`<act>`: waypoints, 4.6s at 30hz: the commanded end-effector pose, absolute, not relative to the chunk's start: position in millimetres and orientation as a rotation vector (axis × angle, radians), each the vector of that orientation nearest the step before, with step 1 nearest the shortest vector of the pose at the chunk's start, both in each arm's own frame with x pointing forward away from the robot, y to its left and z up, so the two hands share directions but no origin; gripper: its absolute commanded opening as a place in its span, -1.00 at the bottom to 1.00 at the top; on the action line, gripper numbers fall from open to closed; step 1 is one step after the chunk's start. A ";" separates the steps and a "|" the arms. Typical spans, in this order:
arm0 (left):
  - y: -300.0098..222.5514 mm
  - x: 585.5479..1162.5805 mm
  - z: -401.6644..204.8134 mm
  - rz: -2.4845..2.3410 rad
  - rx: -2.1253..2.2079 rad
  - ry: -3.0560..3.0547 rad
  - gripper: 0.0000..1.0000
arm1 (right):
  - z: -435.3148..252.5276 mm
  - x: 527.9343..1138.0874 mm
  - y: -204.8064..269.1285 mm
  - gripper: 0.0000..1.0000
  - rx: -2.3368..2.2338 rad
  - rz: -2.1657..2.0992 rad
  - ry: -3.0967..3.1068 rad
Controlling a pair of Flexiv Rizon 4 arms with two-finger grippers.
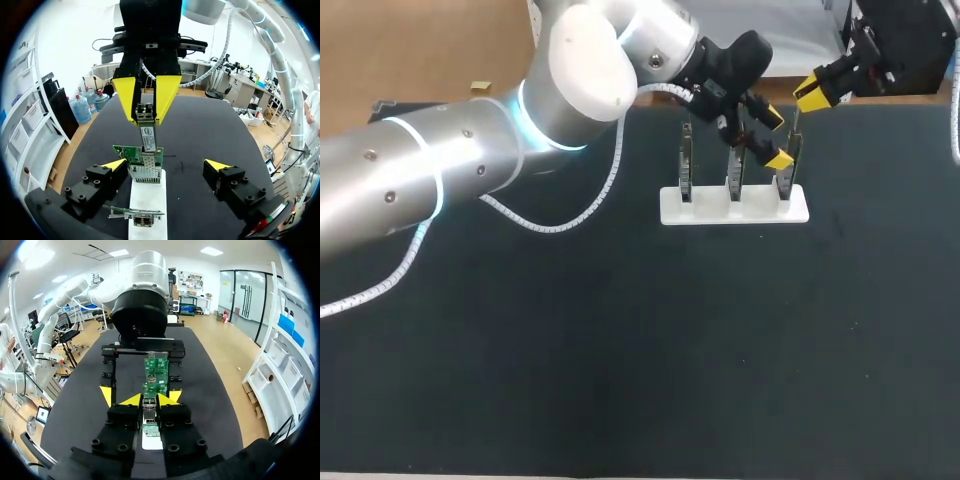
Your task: Pick up the optical module with the left hand, and insert it into the network port with the right hand.
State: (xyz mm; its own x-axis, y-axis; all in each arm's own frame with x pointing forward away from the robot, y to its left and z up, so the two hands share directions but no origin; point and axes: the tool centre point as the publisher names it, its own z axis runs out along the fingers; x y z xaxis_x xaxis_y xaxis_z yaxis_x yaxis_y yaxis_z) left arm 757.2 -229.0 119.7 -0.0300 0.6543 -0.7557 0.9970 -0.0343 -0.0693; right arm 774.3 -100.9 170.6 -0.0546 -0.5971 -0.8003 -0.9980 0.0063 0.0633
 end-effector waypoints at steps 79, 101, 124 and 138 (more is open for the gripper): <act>-230.2 759.1 120.4 -0.867 1.742 1.737 1.00 | 173.4 774.5 -100.4 -1.00 -1.660 0.828 1.715; -230.2 759.1 120.4 -0.867 1.742 1.737 1.00 | 169.0 775.2 -100.7 -1.00 -1.662 0.833 1.721; -230.2 759.1 120.4 -0.867 1.742 1.737 1.00 | 171.0 777.9 -101.7 -1.00 -1.665 0.818 1.716; -230.2 759.1 120.4 -0.867 1.742 1.737 1.00 | 165.7 777.5 -101.7 -1.00 -1.661 0.828 1.735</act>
